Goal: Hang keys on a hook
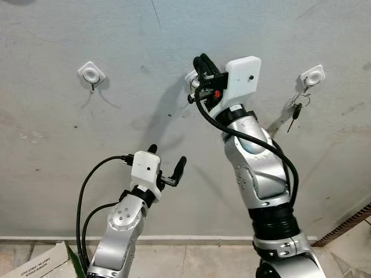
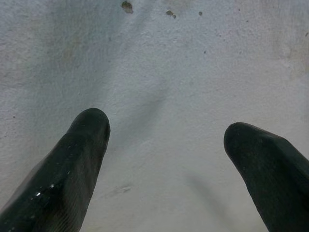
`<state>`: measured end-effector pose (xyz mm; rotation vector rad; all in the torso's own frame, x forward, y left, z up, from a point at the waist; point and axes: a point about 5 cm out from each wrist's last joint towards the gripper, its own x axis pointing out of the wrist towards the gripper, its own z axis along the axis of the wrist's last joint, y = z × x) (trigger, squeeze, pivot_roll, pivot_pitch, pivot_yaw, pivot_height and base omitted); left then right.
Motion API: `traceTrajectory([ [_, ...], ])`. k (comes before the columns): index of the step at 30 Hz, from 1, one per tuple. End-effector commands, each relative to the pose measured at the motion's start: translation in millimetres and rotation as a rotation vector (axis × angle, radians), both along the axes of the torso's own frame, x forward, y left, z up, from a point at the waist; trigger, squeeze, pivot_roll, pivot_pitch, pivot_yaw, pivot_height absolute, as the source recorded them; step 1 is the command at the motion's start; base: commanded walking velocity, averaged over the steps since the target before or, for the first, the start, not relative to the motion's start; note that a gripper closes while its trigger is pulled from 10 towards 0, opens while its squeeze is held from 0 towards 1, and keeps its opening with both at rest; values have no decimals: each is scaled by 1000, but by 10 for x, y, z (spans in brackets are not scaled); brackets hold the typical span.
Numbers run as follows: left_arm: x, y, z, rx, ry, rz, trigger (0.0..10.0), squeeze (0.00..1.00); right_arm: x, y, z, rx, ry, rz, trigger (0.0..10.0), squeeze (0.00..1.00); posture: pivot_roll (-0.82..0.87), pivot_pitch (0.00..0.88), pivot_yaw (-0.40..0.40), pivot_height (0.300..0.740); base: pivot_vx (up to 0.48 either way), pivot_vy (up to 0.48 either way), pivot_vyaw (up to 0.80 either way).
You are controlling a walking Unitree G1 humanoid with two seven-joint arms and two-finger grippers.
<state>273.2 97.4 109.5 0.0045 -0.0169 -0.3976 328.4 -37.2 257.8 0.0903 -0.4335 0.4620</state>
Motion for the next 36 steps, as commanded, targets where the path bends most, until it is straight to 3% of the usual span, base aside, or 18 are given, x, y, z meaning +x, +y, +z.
traceTrajectory([
  [1,-14,14,41,11,-18,4,10000,0,4,81,75,5,-30,10,10000,0,99,0,-17,740,0,0,0],
  [17,-38,46,33,22,-13,27,10000,0,138,102,1,-30,-60,-78,10000,0,127,0,-28,740,0,0,0],
  [28,-37,35,26,21,-9,31,10000,0,139,148,19,-10,-65,-48,10000,0,126,0,-29,740,0,0,0],
  [36,-45,33,15,19,-4,32,10000,0,191,66,-68,3,-24,-68,10000,0,123,0,-28,740,0,0,0],
])
